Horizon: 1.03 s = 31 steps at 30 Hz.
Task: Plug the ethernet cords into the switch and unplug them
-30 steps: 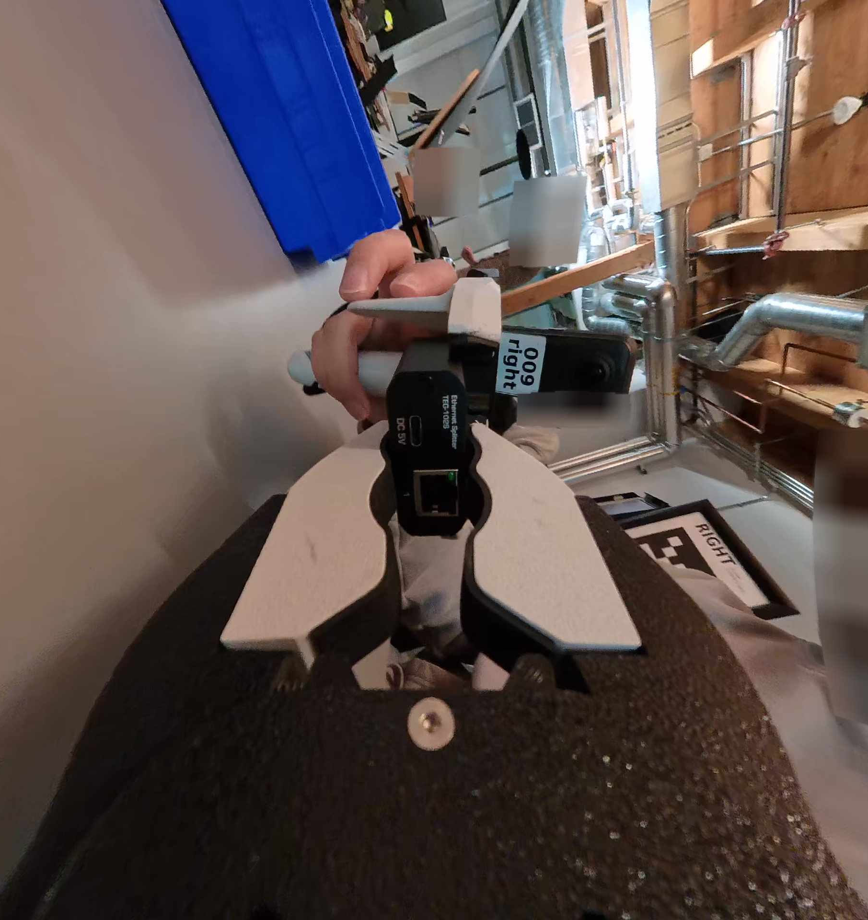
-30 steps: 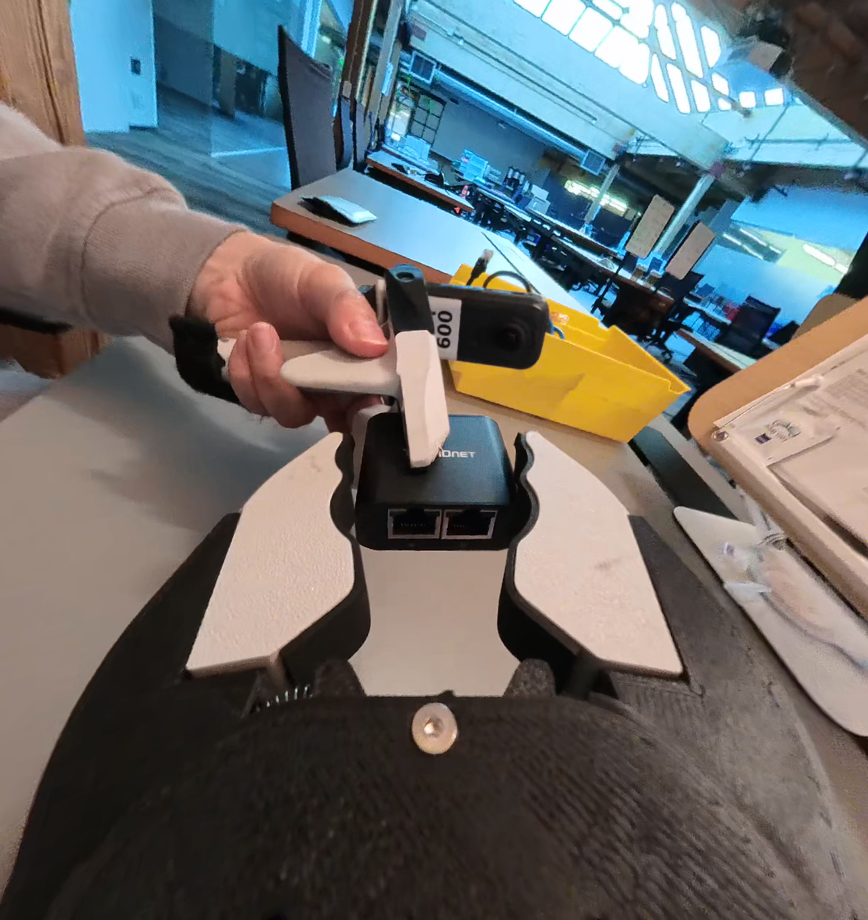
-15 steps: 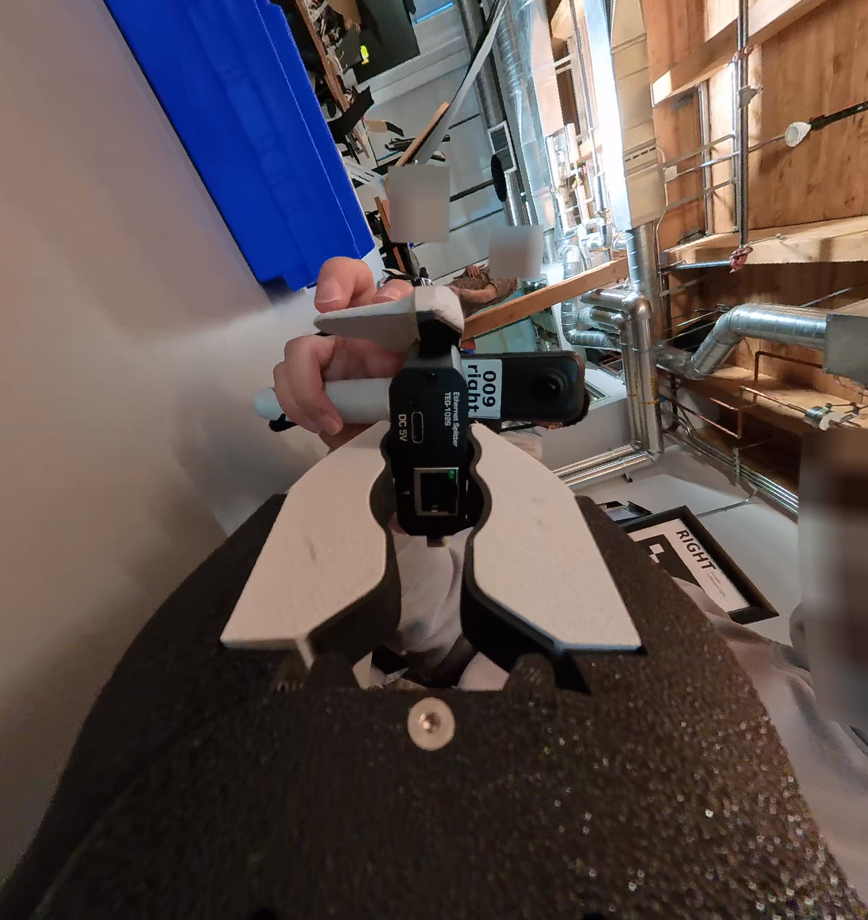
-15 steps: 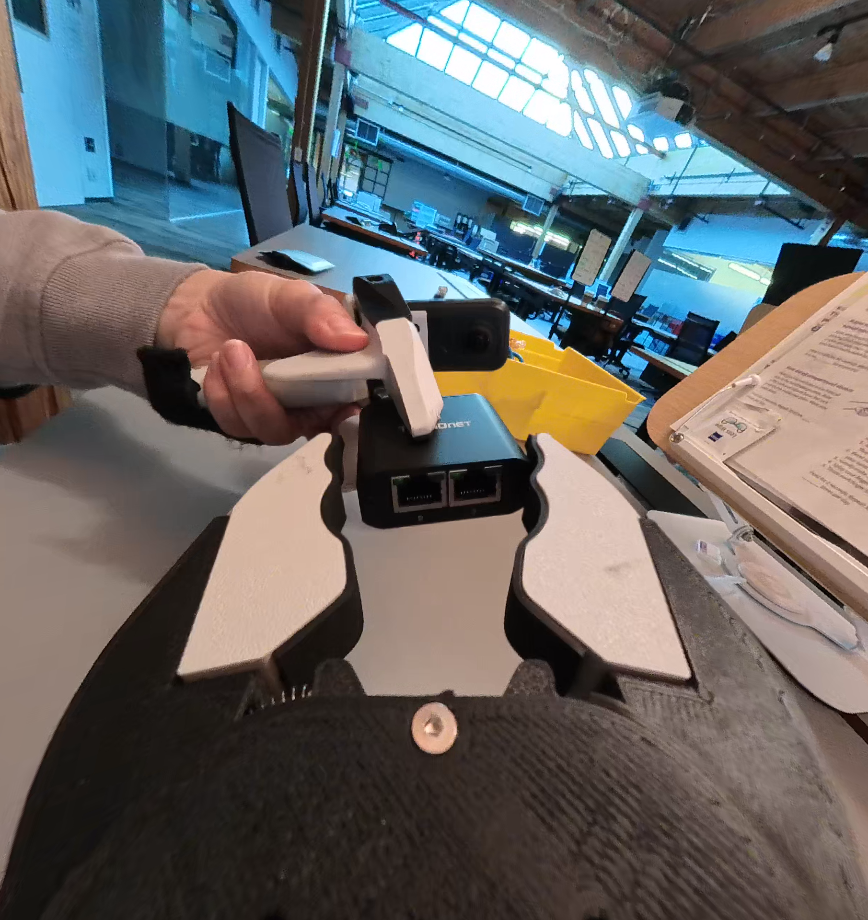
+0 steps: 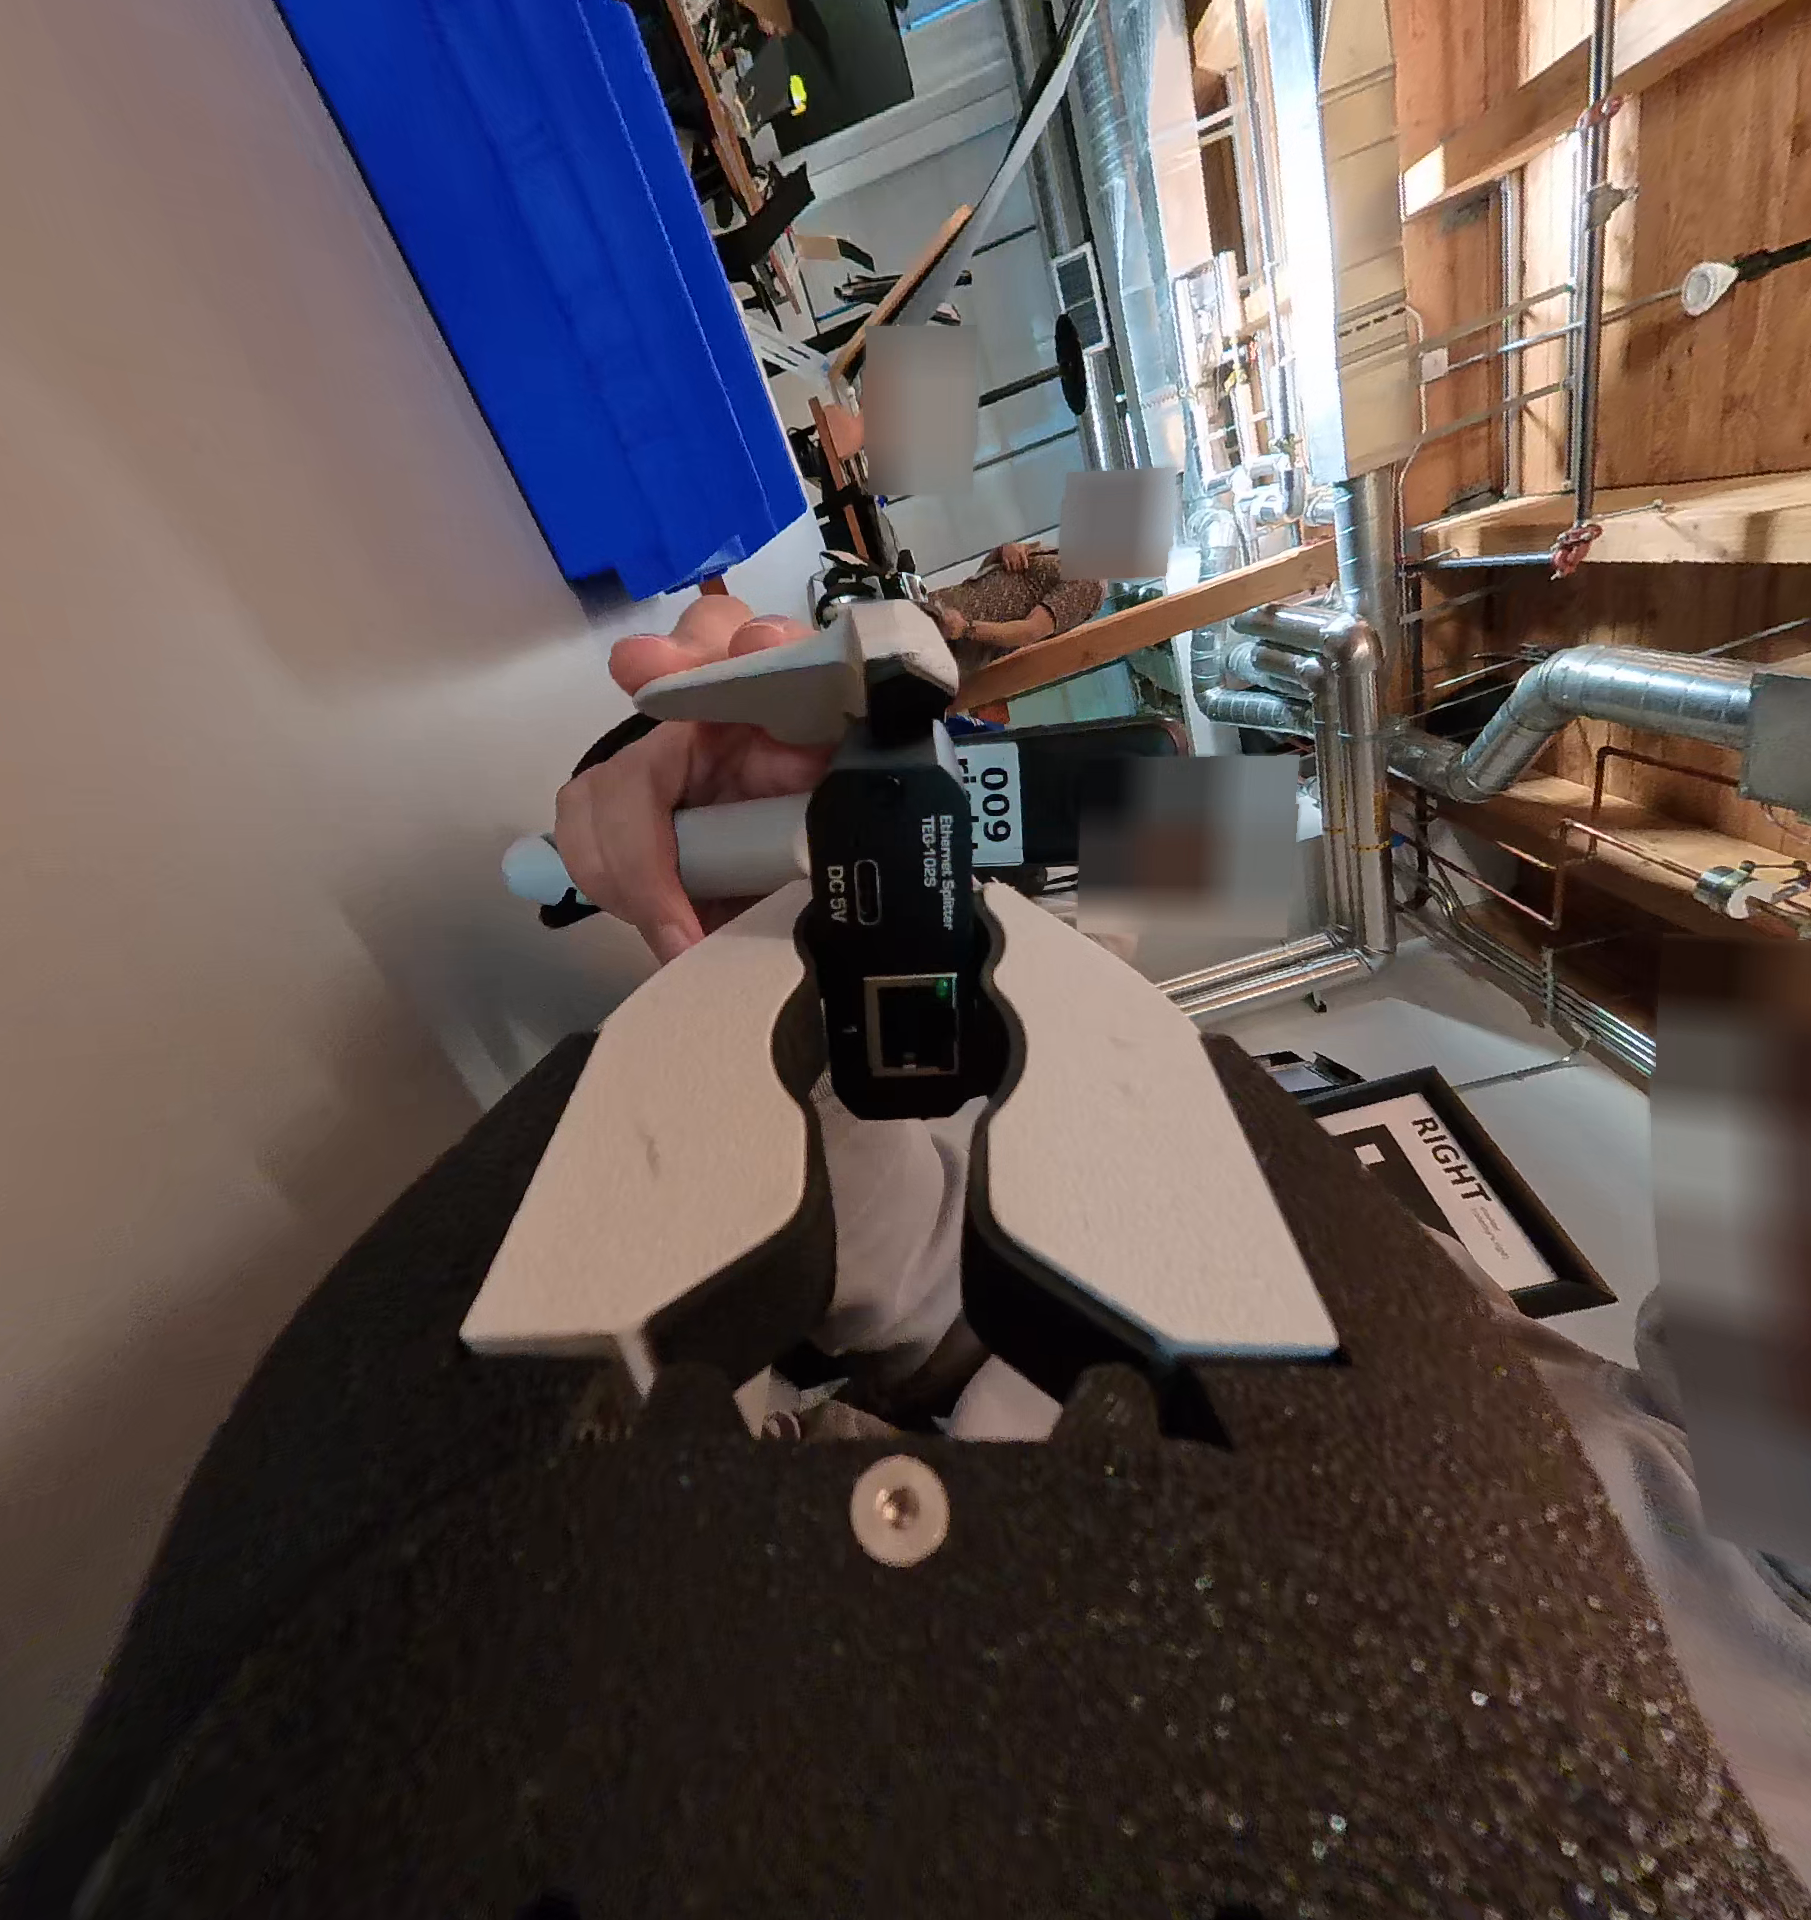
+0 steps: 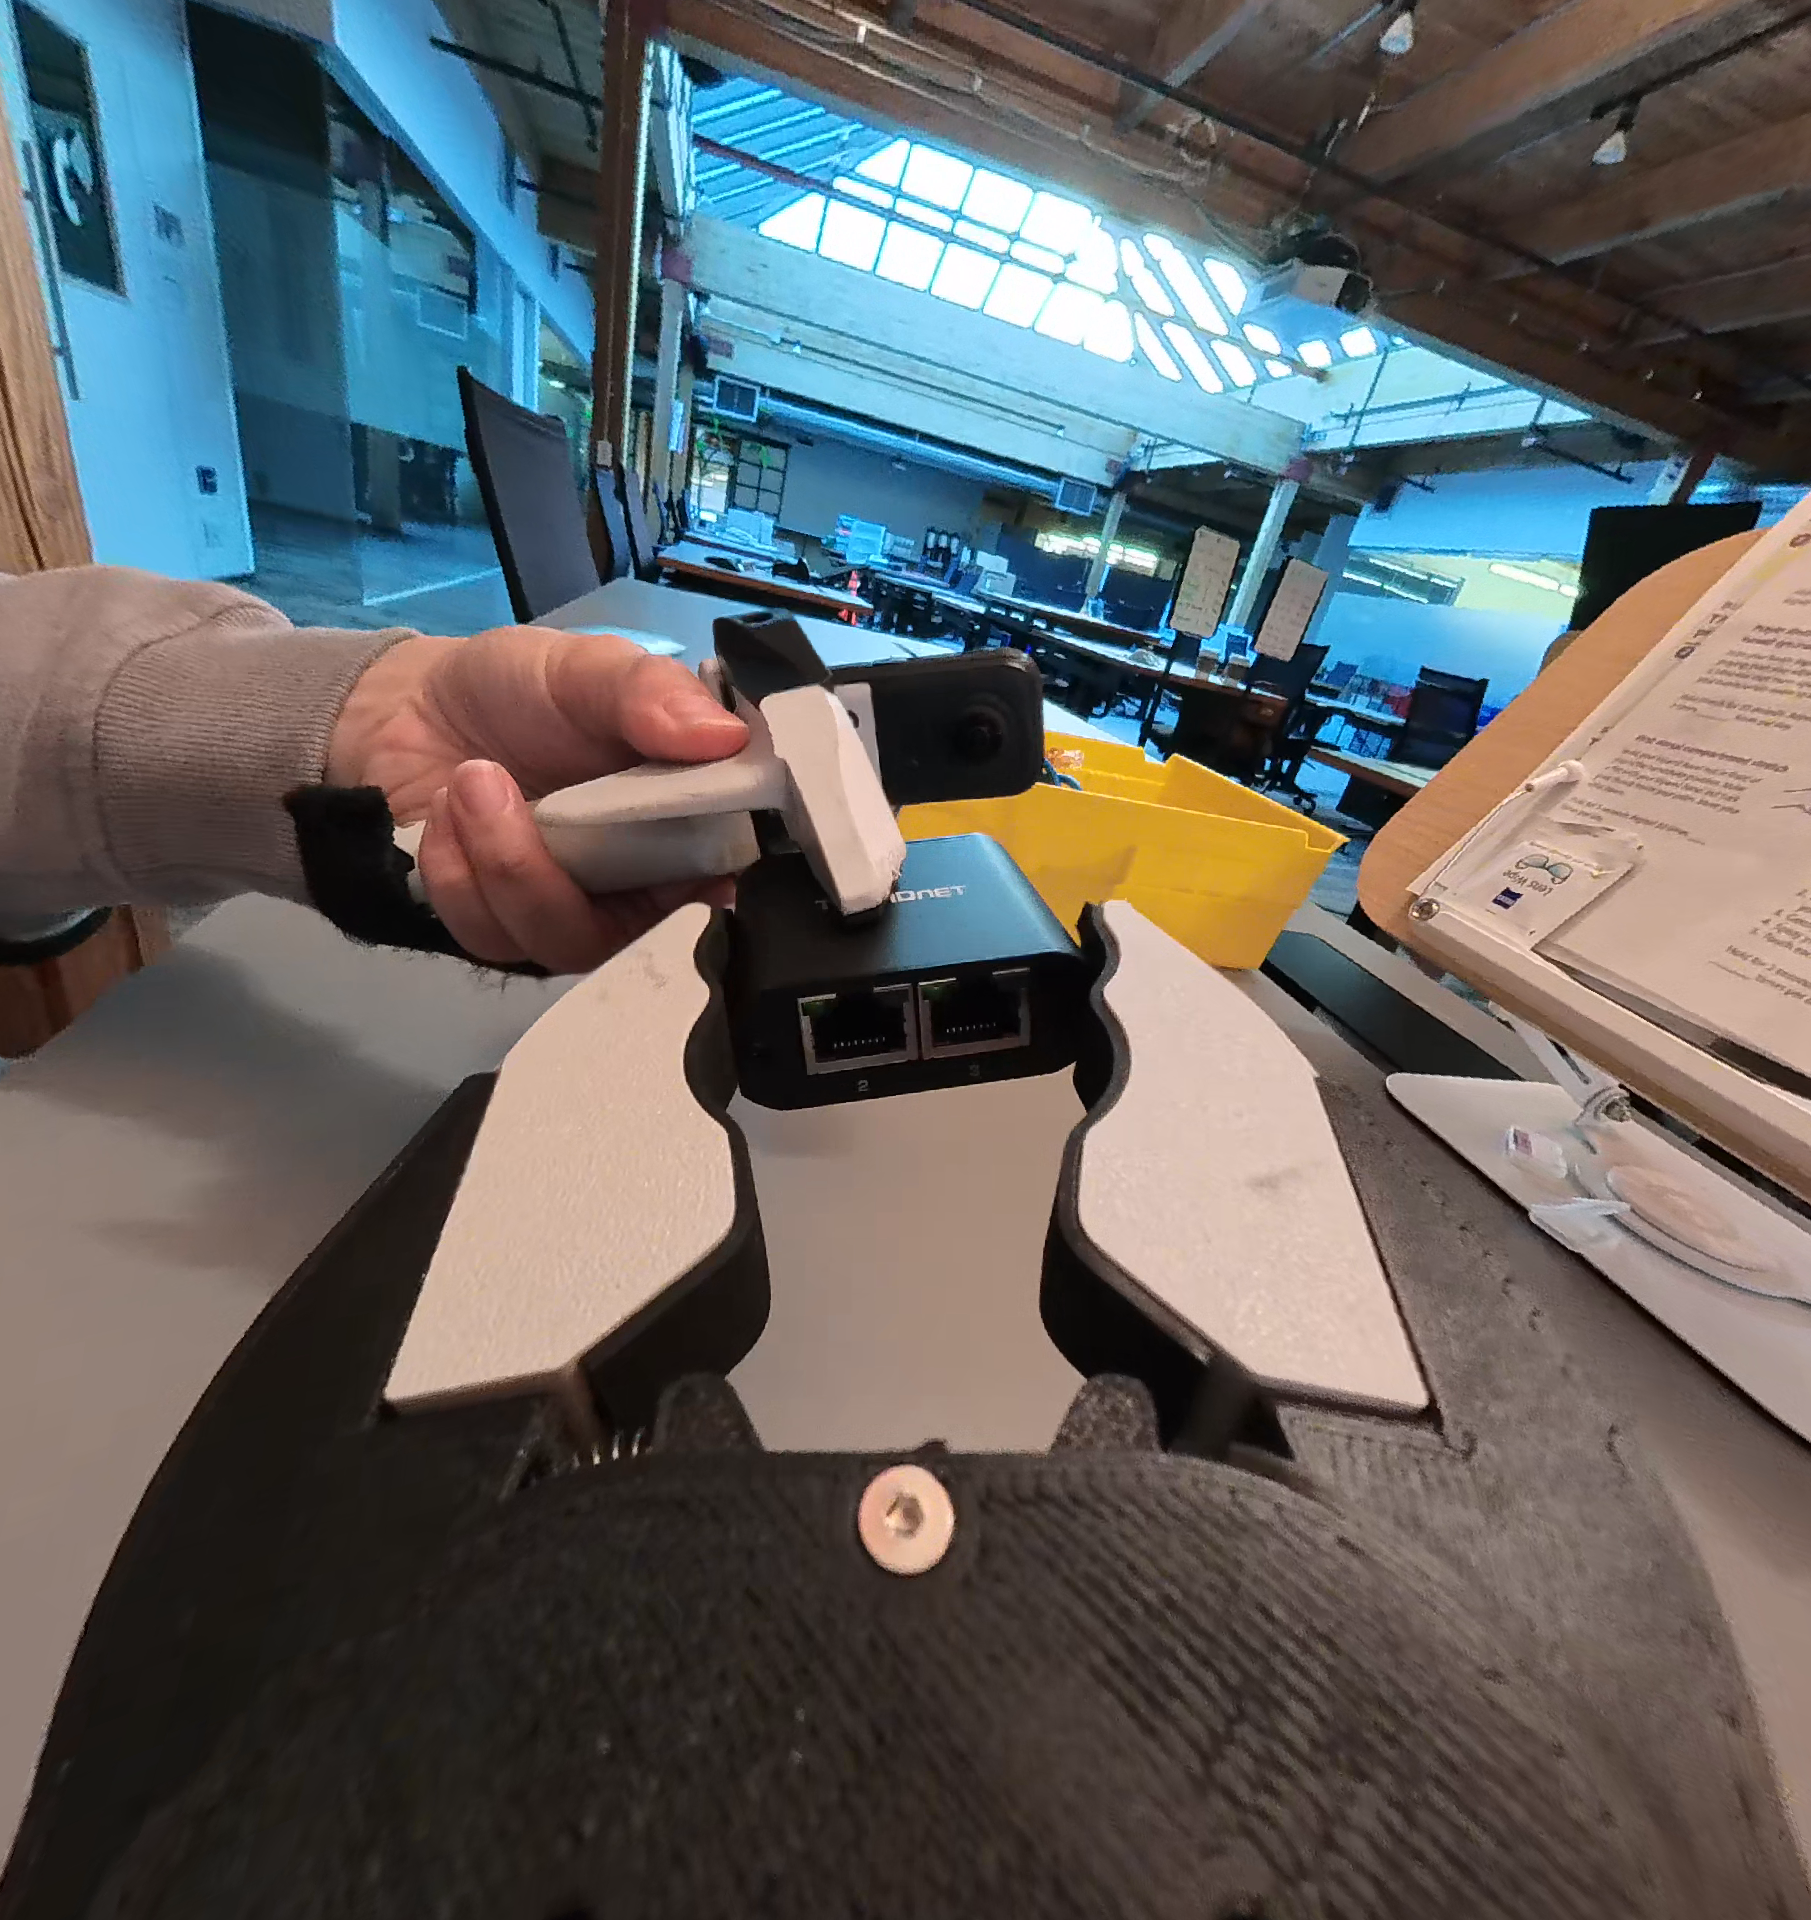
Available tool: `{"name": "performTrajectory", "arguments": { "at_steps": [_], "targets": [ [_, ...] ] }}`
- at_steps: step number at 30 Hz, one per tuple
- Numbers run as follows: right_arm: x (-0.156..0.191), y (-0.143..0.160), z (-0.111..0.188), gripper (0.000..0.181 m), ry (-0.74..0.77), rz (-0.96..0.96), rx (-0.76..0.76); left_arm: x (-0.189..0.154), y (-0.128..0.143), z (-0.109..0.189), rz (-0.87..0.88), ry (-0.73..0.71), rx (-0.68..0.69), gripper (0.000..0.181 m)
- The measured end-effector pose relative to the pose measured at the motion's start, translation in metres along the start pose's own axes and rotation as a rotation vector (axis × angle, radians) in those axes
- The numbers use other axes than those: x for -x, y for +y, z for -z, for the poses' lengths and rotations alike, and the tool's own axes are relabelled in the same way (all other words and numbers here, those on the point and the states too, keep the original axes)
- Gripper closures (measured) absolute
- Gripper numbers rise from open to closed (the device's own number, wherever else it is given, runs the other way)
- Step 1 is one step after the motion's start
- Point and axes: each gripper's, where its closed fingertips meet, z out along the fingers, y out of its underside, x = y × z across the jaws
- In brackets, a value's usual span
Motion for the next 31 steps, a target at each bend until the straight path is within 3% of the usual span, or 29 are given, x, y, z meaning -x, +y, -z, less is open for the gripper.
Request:
{"name": "performTrajectory", "arguments": {
  "at_steps": [4,12,23,27,31],
  "targets": [
    [-0.003,0.002,-0.002,0.117,0.013,-0.039,0.04,0.0,-0.004,0.001,0.024,0.018,-0.029,0.157],
    [-0.013,0.005,-0.005,0.118,0.094,-0.091,0.069,0.006,-0.019,0.007,-0.1,-0.104,-0.107,0.15],
    [-0.039,-0.001,0.019,0.117,0.188,-0.164,0.014,0.001,-0.033,0.023,-0.302,-0.22,-0.204,0.129],
    [-0.043,-0.001,0.03,0.117,0.195,-0.182,0.005,-0.003,-0.035,0.05,-0.407,-0.34,-0.211,0.127],
    [-0.048,0.003,0.037,0.118,0.218,-0.19,0.011,-0.016,-0.059,0.117,-0.542,-0.585,-0.239,0.129]
  ]
}}
